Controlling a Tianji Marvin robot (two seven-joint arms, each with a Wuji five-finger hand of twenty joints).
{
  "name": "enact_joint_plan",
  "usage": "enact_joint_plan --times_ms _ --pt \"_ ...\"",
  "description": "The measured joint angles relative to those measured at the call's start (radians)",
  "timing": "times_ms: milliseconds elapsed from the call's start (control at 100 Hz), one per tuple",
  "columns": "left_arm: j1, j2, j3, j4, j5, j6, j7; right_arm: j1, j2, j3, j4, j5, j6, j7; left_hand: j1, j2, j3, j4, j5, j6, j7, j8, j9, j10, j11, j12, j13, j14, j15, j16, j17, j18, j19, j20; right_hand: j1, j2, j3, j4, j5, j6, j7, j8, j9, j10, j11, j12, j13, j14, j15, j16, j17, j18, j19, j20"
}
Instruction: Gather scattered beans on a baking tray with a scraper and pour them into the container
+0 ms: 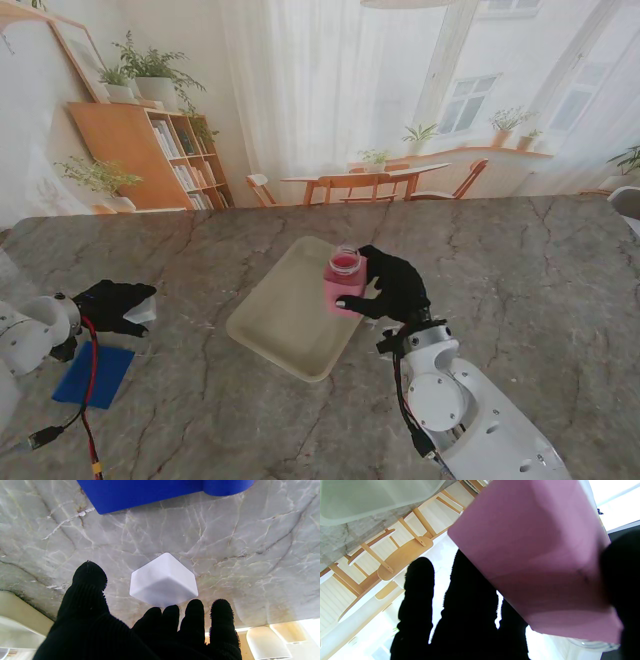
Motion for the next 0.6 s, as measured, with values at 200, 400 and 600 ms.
enact_joint_plan --times_ms 200,400,600 --pt "-0.015 0.002 0.043 0.048 0.034 0.016 0.106 0.000 0.000 0.000 0.000 0.005 0.002 0.000 0.114 -0.042 -0.008 0.000 -0.001 0.011 0.043 0.054 0.050 0.015 0.032 0.119 0.097 -0.004 0.089 0.096 0.063 -0.023 0.169 0.070 0.000 0.000 0.000 0.000 0.000 0.000 0.000 0.000 0.000 0.000 0.000 0.000 0.000 0.000 0.000 0.000 0.000 0.000 0.000 0.000" --pt "-0.024 0.002 0.082 0.078 0.063 0.044 0.173 -0.001 0.000 0.002 0.000 0.006 0.003 -0.001 0.202 -0.042 -0.012 -0.006 -0.010 0.002 0.151 0.291 0.113 -0.010 0.234 0.380 0.184 -0.047 0.247 0.308 0.201 -0.089 0.327 0.220 0.001 0.000 0.000 -0.007 0.000 0.000 0.000 0.000 0.000 0.000 0.000 0.001 0.000 0.000 0.000 0.000 0.000 0.000 0.000 0.000" --pt "-0.046 0.002 0.125 0.102 0.064 0.077 0.216 -0.002 -0.001 0.005 0.000 0.009 0.004 -0.001 0.225 -0.086 -0.039 -0.012 0.007 -0.065 0.260 0.527 0.154 -0.015 0.345 0.456 0.263 -0.043 0.317 0.412 0.359 -0.126 0.434 0.270 0.004 0.000 0.000 -0.007 0.000 0.000 0.000 0.000 0.000 0.000 0.000 0.001 0.000 0.000 0.000 0.000 0.000 0.000 0.000 0.000"
